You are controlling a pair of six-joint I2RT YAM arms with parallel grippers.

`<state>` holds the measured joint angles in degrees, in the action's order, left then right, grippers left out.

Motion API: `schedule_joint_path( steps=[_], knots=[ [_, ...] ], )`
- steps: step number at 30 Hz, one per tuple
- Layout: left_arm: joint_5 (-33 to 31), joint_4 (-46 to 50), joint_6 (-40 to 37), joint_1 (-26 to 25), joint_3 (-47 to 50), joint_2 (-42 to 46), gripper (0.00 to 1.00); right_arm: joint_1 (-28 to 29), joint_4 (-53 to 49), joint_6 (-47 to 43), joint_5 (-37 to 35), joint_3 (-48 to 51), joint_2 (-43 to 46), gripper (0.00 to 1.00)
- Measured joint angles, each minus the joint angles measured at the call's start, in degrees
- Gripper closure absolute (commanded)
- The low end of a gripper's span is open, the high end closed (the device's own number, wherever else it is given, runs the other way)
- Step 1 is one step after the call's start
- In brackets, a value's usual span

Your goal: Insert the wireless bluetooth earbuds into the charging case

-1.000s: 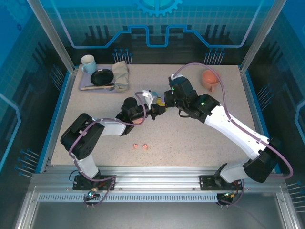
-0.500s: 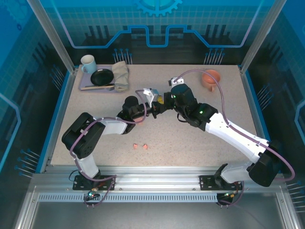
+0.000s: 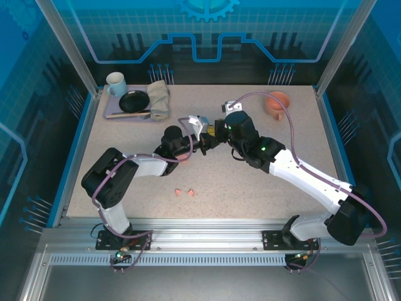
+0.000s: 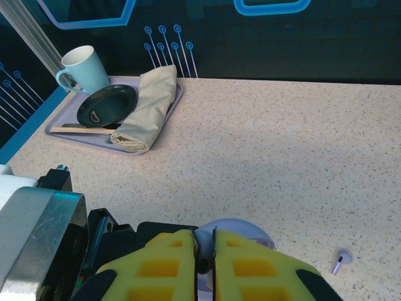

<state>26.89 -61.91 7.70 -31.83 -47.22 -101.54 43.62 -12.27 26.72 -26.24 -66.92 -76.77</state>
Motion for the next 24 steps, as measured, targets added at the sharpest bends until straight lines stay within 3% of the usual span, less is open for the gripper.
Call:
schedule_joint_path(
  steps=[24],
  knots=[
    [0.02,0.15,1.27,-0.13,-0.31,0.0,1.0,0.0,1.73,0.48,-0.57,1.73,-1.38,0.9]
  ],
)
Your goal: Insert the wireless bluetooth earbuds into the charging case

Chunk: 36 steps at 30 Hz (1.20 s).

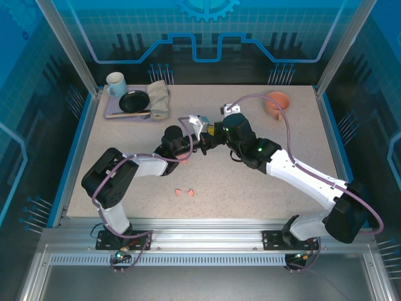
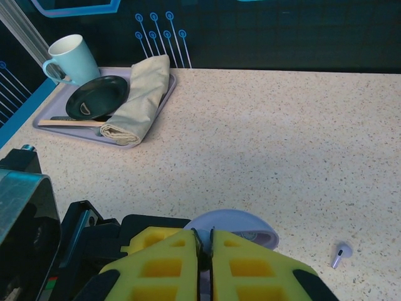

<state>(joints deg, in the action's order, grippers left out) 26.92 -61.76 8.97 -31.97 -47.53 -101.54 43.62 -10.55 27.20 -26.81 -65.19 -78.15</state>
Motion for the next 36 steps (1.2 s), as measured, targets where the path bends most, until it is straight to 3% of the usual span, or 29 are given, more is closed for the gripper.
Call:
schedule_joint_path(
  steps=[19,28,36],
  knots=[
    [-0.13,3.02,-0.31,-0.35,0.0,0.0,1.0,0.48,2.03,0.0,1.6,4.07,1.6,0.89],
    [-0.68,3.02,-0.55,-0.35,-0.02,0.0,1.0,1.38,0.28,1.07,1.27,4.07,1.66,0.75],
    [-0.37,1.86,-0.94,-0.35,-0.02,0.0,1.0,0.87,-3.82,2.8,0.94,1.64,1.64,0.57]
  ],
)
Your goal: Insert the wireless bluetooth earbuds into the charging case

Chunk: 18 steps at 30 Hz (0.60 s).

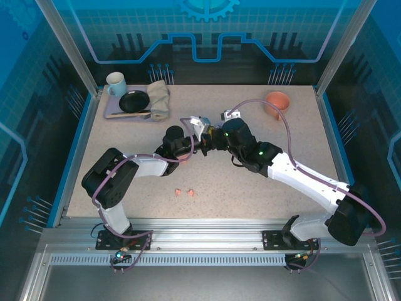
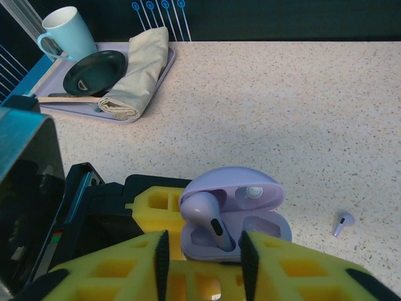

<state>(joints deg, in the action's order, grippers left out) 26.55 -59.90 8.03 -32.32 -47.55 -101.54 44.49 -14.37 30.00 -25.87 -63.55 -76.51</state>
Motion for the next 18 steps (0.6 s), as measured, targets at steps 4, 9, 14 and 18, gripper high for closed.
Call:
schedule_joint_path(
  steps=[4,9,14,18],
  knots=[
    [0.35,-1.05,0.02,0.0,0.15,0.0,1.0,-1.36,-1.99,1.27,2.21,-2.25,-0.04,0.47],
    [0.57,-2.62,0.02,0.0,1.46,0.0,1.0,-3.41,-3.28,3.08,5.73,-5.03,-0.15,0.37],
    [1.01,-3.45,0.0,0.0,2.21,0.0,1.0,-4.79,-5.03,4.79,9.09,-6.05,-0.15,0.35],
    [1.4,-3.52,-0.11,0.0,2.45,0.0,1.0,-5.53,-8.26,6.23,11.08,-8.13,-0.15,0.38]
  ],
)
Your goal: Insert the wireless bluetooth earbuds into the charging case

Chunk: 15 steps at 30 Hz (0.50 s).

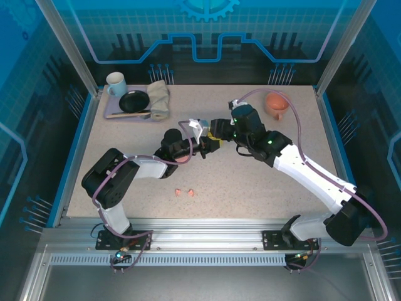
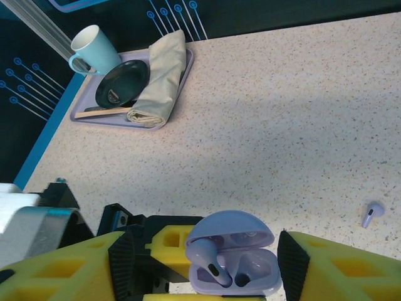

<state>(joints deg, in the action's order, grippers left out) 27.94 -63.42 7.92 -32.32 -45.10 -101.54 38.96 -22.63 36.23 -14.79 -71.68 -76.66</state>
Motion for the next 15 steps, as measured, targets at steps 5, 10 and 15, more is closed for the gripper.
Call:
schedule_joint_path(
  steps=[5,10,15],
  knots=[
    [0.44,0.35,-0.96,0.0,0.28,0.02,1.0,-0.59,-4.15,1.16,3.06,-3.39,0.0,0.57],
    [1.51,2.03,-2.82,0.0,0.28,0.72,1.0,-0.76,-7.34,0.48,5.95,-3.98,-0.11,0.73],
    [2.29,3.32,-4.07,0.0,0.28,2.27,1.0,-0.79,-8.55,-0.02,7.19,-4.0,-1.01,0.77]
  ],
)
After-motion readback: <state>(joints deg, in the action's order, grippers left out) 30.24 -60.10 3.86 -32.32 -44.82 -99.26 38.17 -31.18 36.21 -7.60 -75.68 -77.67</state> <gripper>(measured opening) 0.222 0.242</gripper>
